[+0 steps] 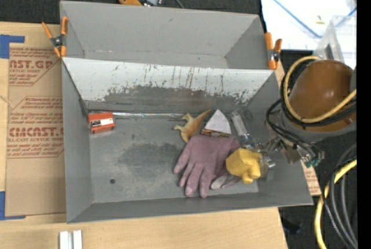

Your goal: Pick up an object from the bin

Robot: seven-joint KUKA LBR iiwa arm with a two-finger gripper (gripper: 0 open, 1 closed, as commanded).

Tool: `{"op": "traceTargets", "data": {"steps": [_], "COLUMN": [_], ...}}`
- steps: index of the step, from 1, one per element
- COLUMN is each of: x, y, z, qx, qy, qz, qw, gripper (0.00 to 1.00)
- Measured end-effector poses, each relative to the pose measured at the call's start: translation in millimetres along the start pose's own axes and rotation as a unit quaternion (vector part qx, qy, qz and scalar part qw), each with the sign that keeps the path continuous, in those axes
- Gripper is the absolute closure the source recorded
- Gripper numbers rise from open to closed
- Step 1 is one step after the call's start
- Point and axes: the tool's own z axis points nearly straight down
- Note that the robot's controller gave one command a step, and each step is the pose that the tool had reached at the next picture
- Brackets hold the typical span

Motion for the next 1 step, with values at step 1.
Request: {"op": "traceTargets", "data": {"steps": [1], "x": [-0.5], "y": [0.3], "z": [-21.3], "qx": [0.000], "qy": [-0.0005], "qz": [0.000], "qw": [1.0000], "gripper": [1.00]}}
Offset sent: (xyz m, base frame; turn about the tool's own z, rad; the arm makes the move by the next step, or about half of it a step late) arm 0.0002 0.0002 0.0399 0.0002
